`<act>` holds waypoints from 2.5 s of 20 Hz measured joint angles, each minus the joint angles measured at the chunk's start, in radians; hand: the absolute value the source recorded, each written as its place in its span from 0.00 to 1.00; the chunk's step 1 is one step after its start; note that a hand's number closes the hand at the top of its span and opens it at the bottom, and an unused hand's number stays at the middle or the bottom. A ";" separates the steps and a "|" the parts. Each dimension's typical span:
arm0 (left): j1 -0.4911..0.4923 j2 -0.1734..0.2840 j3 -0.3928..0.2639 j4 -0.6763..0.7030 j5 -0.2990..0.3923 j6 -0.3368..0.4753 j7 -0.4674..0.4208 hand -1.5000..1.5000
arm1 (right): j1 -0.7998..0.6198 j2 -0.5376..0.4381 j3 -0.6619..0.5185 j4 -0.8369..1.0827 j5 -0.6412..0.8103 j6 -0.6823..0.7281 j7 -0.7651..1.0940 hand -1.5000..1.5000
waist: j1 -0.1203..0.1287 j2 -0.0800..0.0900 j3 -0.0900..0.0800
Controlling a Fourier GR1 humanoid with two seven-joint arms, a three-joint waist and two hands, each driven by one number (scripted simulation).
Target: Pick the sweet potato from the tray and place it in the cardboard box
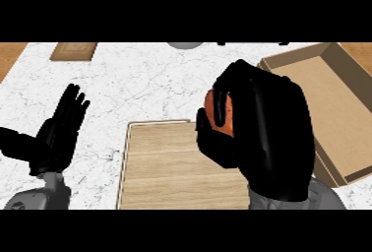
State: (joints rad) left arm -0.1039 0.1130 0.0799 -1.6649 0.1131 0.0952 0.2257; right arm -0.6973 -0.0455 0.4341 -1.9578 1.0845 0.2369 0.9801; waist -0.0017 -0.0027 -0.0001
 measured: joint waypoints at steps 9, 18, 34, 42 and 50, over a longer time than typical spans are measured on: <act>0.001 0.003 0.008 -0.005 0.012 -0.015 0.000 0.50 | 0.041 -0.127 -0.266 0.079 -0.068 0.005 -0.135 1.00 | 0.003 0.003 0.000; -0.019 0.000 0.004 -0.017 -0.003 0.000 0.025 0.50 | 0.075 -0.291 -0.415 0.304 -0.048 -0.088 -0.361 1.00 | 0.006 0.004 0.000; -0.004 -0.002 -0.001 -0.014 -0.002 -0.020 0.006 0.50 | 0.033 -0.422 -0.506 0.927 -0.054 -0.077 -0.647 0.00 | 0.020 0.009 0.001; 0.002 -0.009 0.005 0.002 -0.002 -0.020 -0.017 0.50 | 0.001 -0.380 -0.627 0.913 -0.164 -0.369 -0.836 0.00 | 0.013 0.006 0.002; -0.003 -0.008 0.007 -0.012 -0.008 -0.006 0.010 0.50 | -0.036 -0.319 -0.829 0.855 -0.461 -0.384 -0.901 0.00 | -0.002 -0.001 0.002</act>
State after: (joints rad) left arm -0.1069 0.1054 0.0873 -1.6772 0.1050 0.0896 0.2358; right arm -0.7329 -0.3646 -0.3951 -1.1028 0.6231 -0.1476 0.0788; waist -0.0033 -0.0035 0.0014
